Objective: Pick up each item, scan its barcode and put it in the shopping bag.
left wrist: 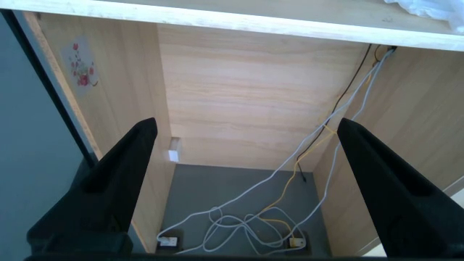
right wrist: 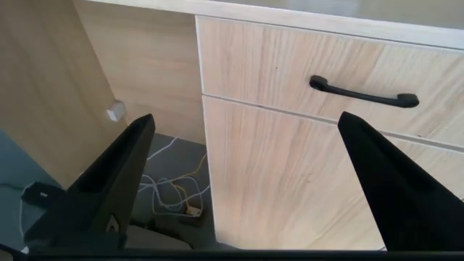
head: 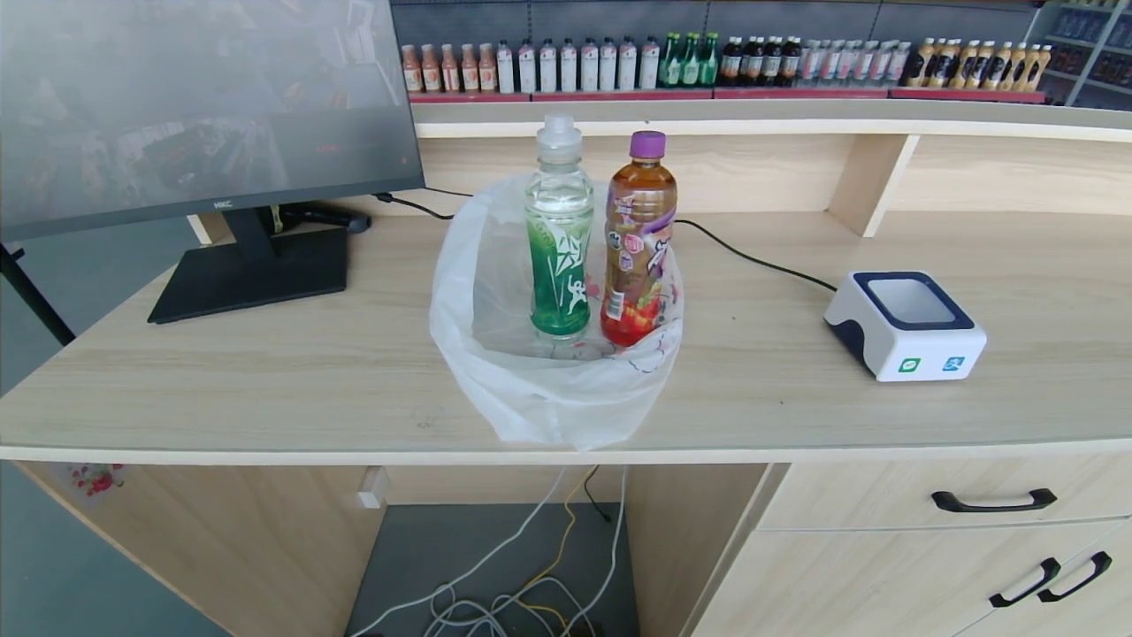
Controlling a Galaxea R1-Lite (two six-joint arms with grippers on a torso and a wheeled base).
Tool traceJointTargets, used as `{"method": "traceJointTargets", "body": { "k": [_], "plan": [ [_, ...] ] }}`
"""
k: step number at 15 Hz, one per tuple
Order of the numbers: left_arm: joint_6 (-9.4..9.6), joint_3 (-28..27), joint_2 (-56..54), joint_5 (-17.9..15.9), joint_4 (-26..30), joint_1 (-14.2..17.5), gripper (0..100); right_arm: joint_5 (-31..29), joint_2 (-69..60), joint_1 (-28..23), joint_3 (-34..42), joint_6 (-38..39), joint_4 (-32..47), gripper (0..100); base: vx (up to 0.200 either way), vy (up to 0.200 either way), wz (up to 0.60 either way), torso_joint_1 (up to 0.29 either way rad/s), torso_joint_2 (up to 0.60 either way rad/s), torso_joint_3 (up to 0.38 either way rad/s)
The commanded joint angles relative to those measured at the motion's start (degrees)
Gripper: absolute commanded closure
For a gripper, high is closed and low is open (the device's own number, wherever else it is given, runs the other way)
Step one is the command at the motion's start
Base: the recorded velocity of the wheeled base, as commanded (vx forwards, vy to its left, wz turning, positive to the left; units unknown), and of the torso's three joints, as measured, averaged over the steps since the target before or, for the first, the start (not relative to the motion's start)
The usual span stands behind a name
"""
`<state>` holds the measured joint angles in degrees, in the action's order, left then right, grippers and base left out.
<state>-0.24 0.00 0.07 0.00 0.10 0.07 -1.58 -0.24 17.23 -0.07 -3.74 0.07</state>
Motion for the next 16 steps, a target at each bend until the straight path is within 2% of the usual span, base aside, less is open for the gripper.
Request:
{"method": "traceJointTargets", "body": {
  "k": [1,16],
  "plan": [
    [-0.02,0.0,0.0,0.0,0.0,0.0,0,0.0,0.2,0.1,0.0,0.3,0.0,0,0.0,0.0,0.0,0.0,0.0,0.0],
    [-0.02,0.0,0.0,0.0,0.0,0.0,0,0.1,0.2,0.1,0.0,2.9,0.0,0,0.0,0.0,0.0,0.0,0.0,0.0]
  ]
}}
